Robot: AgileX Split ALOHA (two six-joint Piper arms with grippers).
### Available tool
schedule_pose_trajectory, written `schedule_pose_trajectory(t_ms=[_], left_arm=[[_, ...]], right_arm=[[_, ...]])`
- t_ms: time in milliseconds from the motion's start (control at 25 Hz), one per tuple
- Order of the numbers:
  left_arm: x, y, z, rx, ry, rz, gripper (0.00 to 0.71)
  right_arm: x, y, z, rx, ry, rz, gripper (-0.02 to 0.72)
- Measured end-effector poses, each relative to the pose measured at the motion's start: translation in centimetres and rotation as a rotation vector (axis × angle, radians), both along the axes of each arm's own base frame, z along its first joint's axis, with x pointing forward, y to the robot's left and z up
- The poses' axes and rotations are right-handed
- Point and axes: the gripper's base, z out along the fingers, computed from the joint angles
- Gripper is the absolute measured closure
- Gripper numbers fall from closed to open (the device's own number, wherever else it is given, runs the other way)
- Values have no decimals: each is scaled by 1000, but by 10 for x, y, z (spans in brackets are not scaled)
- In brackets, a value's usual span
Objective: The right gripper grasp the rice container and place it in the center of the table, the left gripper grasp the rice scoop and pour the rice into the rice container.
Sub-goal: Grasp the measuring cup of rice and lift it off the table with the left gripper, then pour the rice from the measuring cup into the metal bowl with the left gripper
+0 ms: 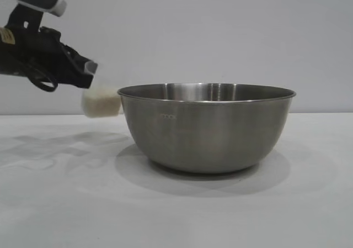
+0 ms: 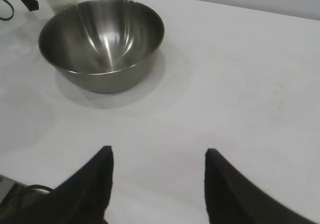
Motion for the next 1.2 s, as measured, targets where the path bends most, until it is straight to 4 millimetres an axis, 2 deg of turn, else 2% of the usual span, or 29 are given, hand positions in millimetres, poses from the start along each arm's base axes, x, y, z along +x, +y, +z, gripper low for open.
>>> schedule_pose_trajectory(t_ms=[200,440,560,760,1200], left_arm=[[-8,-8,12,124,-95,-119,710],[-15,-13,36,235,-238,-171,710],[-20,-24,44,339,-348,-199,710],[-31,-51,44,493,-499,-279,710],[-38,-60,41,914,-893,-333,710]], right_arm=[[0,0,0,0,0,0,313],[0,0,0,0,0,0,313],[0,0,0,0,0,0,313],[0,0,0,0,0,0,313],[0,0,0,0,0,0,313]])
